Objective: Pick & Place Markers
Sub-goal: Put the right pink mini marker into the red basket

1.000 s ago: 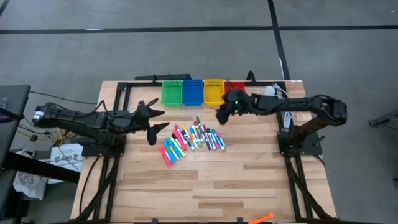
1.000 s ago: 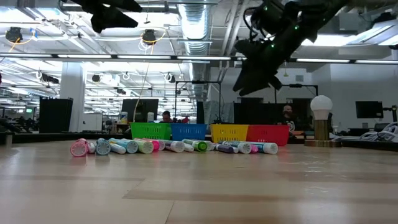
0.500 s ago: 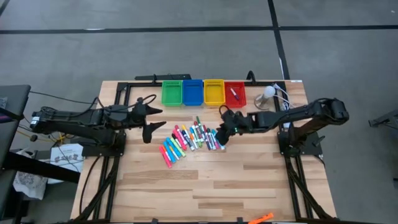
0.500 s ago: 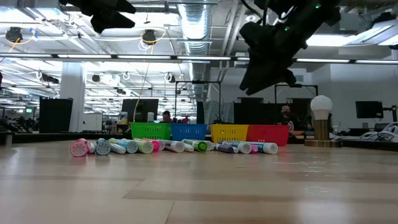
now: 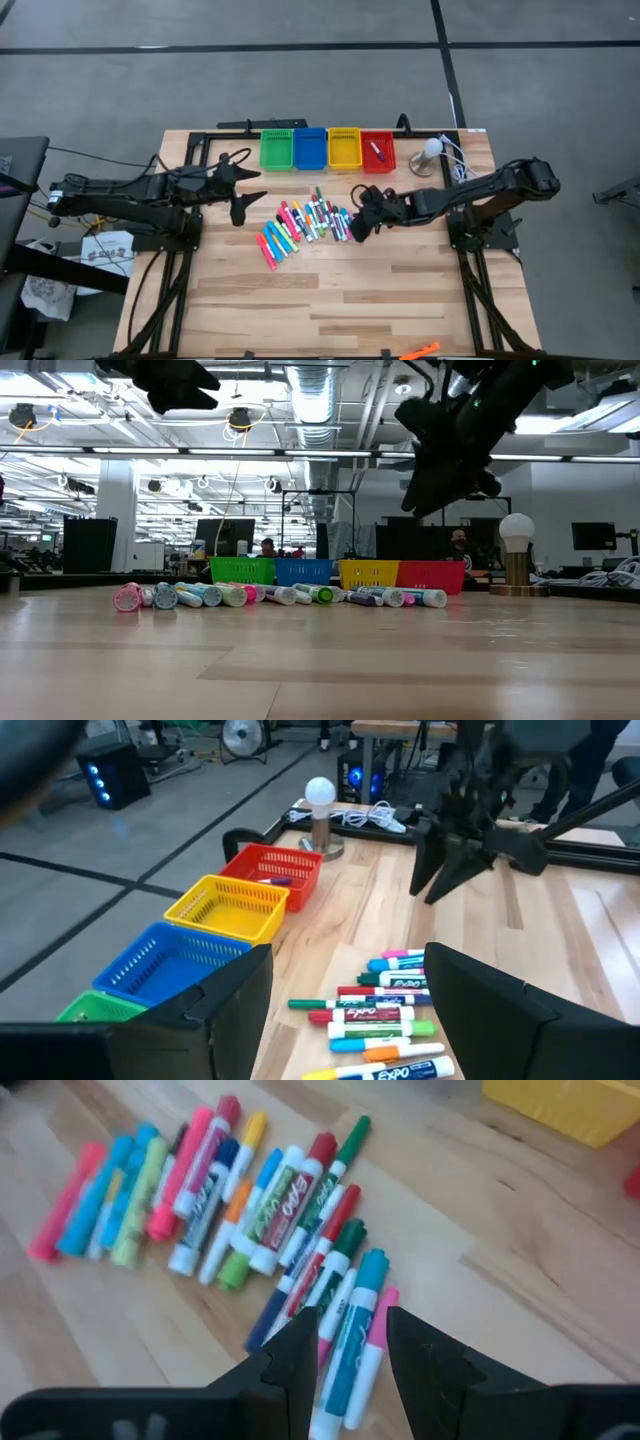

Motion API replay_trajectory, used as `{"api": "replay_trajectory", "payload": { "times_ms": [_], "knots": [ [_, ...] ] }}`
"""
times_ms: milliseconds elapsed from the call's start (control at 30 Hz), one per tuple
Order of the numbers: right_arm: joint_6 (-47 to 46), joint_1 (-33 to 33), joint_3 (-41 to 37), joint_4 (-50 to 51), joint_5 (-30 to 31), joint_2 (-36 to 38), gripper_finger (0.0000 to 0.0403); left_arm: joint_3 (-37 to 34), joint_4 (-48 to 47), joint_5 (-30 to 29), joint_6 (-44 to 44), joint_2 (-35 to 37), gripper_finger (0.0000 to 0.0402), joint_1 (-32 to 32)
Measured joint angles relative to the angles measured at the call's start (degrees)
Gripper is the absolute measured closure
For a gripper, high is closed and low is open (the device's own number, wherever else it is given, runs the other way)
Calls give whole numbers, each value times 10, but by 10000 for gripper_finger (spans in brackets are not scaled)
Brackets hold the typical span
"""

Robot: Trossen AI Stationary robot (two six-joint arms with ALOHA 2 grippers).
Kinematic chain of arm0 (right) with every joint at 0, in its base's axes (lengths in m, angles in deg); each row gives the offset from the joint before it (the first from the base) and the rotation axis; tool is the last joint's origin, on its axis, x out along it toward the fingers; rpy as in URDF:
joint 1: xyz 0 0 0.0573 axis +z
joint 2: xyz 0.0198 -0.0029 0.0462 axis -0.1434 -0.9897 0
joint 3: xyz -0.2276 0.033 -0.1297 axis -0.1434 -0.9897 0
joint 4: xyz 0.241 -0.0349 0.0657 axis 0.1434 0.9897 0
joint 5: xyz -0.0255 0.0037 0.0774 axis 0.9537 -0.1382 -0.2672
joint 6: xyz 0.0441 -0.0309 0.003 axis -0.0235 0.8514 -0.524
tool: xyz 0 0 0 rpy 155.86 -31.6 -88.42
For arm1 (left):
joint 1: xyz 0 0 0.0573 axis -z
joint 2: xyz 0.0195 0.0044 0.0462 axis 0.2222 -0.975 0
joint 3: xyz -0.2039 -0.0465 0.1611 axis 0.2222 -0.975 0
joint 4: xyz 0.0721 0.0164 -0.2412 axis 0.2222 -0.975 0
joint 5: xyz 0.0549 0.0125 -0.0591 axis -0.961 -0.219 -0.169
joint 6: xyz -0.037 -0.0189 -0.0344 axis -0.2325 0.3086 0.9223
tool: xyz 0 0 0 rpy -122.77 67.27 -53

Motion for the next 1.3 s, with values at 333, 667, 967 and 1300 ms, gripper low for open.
{"api": "replay_trajectory", "payload": {
  "times_ms": [333,667,967,1300],
  "knots": [
    [13,7,-9,-43,-3,-91,292,0,1,-2,18,-21,142,0],
    [-10,2,-9,-47,-3,-123,292,0,-2,-2,19,-24,142,0],
    [-1,1,-8,-47,-3,-140,292,0,-3,-2,18,-24,142,0],
    [-6,-6,-9,-43,-5,-163,292,0,-3,-2,18,-24,142,1]
  ]
}}
